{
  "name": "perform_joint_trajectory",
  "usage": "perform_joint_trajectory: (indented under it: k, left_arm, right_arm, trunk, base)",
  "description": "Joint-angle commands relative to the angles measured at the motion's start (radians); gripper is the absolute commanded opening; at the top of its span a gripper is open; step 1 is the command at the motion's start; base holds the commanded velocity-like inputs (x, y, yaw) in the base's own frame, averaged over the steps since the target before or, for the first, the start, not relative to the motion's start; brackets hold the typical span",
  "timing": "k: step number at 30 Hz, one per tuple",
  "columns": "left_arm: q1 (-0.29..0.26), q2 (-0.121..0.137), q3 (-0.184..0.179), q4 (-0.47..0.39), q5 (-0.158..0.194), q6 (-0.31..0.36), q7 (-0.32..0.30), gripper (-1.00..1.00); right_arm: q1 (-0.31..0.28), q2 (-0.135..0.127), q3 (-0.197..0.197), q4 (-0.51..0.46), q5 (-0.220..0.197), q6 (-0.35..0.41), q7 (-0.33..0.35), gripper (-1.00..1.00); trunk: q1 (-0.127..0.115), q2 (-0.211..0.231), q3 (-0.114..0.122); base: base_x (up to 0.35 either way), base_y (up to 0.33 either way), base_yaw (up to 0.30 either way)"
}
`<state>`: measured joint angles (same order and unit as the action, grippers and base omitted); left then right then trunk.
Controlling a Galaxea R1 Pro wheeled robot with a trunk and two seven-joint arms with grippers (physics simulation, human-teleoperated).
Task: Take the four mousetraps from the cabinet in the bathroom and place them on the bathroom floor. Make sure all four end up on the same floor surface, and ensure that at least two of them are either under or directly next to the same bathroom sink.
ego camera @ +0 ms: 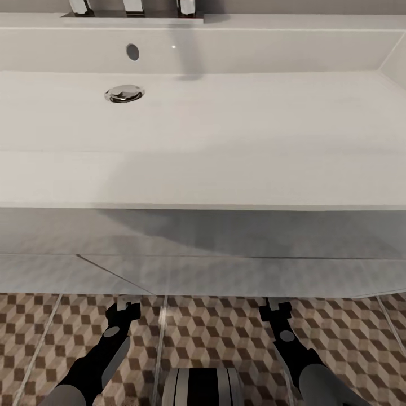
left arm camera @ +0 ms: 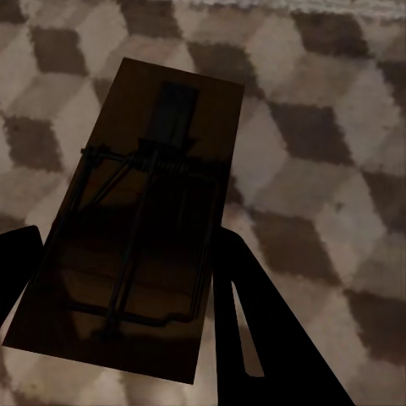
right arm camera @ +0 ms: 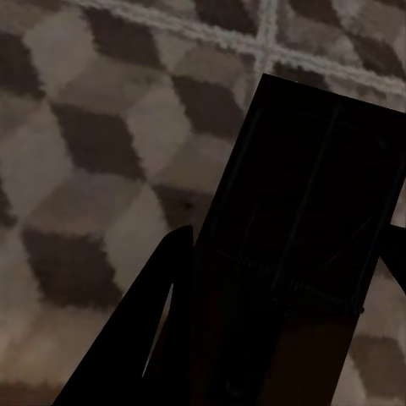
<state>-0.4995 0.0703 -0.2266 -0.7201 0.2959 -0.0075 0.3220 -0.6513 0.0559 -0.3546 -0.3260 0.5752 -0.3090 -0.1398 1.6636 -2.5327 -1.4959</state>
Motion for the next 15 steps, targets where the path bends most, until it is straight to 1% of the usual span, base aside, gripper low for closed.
perform_joint_trajectory:
  k: [1, 15]
  left_arm:
    - [-0.001, 0.002, -0.008, -0.001, 0.009, 0.000, 0.009, -1.00]
    - [-0.001, 0.002, -0.008, -0.001, 0.009, 0.003, 0.008, -1.00]
  right_arm:
    - [-0.001, 0.001, -0.007, 0.001, 0.009, -0.004, 0.000, -1.00]
    - [0.000, 0.001, -0.007, 0.001, 0.008, -0.004, 0.000, -1.00]
  trunk:
    - [0.000, 0.000, -0.001]
    - [0.000, 0.000, -0.001]
  base:
    - [0.000, 0.000, 0.000]
    - [0.000, 0.000, 0.000]
